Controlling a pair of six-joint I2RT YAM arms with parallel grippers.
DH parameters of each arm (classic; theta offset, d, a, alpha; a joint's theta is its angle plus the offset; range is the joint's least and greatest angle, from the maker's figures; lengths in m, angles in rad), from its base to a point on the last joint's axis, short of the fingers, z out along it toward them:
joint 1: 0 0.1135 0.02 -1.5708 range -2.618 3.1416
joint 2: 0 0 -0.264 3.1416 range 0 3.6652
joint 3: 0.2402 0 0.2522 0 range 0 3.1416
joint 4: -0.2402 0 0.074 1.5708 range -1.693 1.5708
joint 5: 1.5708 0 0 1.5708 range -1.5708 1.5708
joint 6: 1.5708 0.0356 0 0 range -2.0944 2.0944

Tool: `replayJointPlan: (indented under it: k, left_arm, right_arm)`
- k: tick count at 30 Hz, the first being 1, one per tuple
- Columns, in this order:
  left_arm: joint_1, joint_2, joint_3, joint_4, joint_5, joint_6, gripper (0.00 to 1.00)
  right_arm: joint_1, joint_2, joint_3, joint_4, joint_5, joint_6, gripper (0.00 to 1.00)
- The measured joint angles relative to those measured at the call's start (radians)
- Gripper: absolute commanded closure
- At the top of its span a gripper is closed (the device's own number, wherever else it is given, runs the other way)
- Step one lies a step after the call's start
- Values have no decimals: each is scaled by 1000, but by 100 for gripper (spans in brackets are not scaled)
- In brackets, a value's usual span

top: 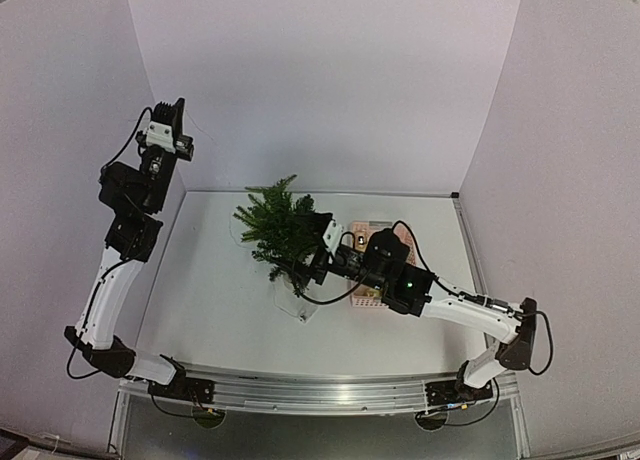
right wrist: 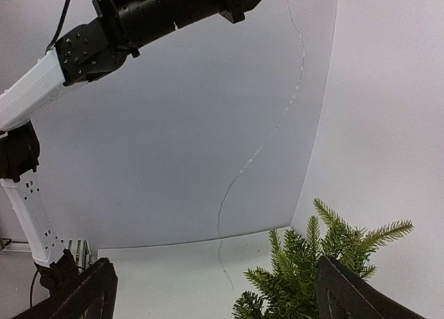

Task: Decorate the small christmas tree

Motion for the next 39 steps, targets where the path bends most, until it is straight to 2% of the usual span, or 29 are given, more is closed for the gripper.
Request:
replayJointPlan:
  k: [8,14,21,25,31,39]
  left_arm:
    - [98,157,160,-3,62,-85,100]
    - [224,320,288,-14,84,-181,100]
    - [245,450,335,-20,121,-237,100]
    - [242,548,449,-24,141,-259,100]
    - [242,707,670,-10,192,-282,100]
    - [250,760,607,-36,323,-358,100]
  right_arm:
    - [0,0,20,-25,31,19,2]
    - [-37,0,167,-138,68,65,2]
    - [-190,15,323,-272,134,171,2]
    - [-283,62,419,-351,147,230,2]
    - [-425,164,525,-430,78,329,2]
    - [-593,368,678,-492,-101,471,3]
